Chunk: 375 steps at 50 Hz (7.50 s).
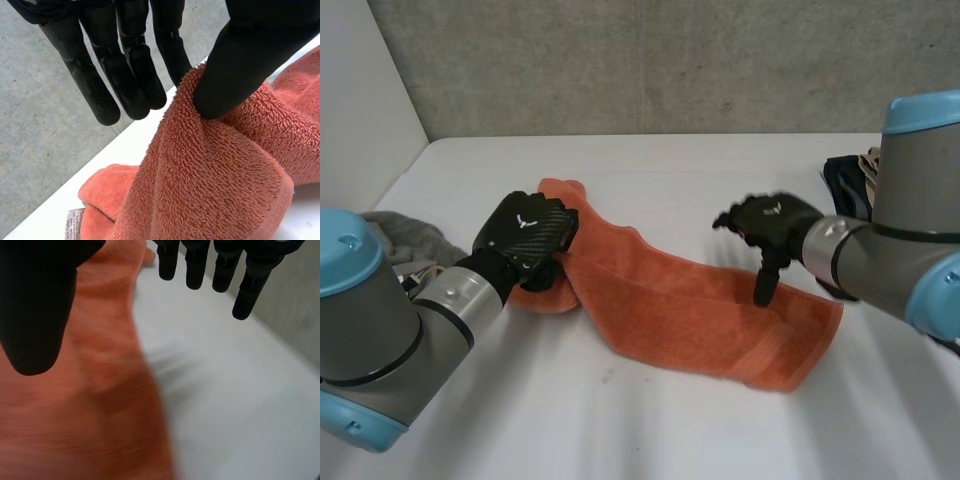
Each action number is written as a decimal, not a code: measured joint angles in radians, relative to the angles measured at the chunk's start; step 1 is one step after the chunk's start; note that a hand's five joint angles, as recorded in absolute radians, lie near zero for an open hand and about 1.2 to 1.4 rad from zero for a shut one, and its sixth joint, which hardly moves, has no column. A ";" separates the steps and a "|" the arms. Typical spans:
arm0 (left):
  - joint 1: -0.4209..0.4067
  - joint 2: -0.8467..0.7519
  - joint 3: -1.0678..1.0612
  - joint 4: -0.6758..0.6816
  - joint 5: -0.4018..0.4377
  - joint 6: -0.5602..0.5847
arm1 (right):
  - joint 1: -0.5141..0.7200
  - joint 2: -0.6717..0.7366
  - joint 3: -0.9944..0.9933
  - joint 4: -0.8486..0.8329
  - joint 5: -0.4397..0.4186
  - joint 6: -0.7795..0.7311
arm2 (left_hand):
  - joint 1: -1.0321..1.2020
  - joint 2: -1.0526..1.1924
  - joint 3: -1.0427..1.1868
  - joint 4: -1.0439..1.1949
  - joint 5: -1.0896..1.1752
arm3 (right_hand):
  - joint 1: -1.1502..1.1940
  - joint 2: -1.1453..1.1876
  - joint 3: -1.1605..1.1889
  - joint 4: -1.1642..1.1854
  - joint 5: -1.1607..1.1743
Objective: Fold the laundry.
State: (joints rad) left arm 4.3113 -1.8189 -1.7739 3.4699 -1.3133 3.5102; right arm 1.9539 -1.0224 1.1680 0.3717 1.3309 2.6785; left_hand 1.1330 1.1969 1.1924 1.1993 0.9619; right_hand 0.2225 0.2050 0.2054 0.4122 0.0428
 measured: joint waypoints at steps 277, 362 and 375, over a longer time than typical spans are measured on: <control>0.085 -0.293 0.659 0.172 -0.087 -0.237 | -0.185 0.048 -0.200 -1.023 0.095 -0.032 | -0.018 0.000 -0.002 0.000 0.008 | 0.895 0.974 0.987 0.789 0.973; 0.155 -0.205 0.666 -0.828 -0.107 -0.031 | -0.240 -0.085 -0.119 0.005 0.084 -0.421 | -0.007 0.001 -0.003 0.000 0.017 | 0.895 0.974 0.987 0.789 0.978; 0.137 -0.309 0.857 -0.246 -0.157 -0.075 | -0.172 0.061 -0.354 -0.630 0.222 -0.166 | 0.002 0.001 -0.002 0.000 0.017 | 0.895 0.974 0.987 0.790 0.978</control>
State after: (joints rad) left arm 4.4483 -2.1284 -0.9174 3.2238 -1.4700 3.4352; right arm 1.7819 -0.9614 0.8143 -0.2585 1.5527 2.5125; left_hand 1.1354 1.1982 1.1904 1.1997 0.9787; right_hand 1.1175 1.1792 1.1925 1.2019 1.0210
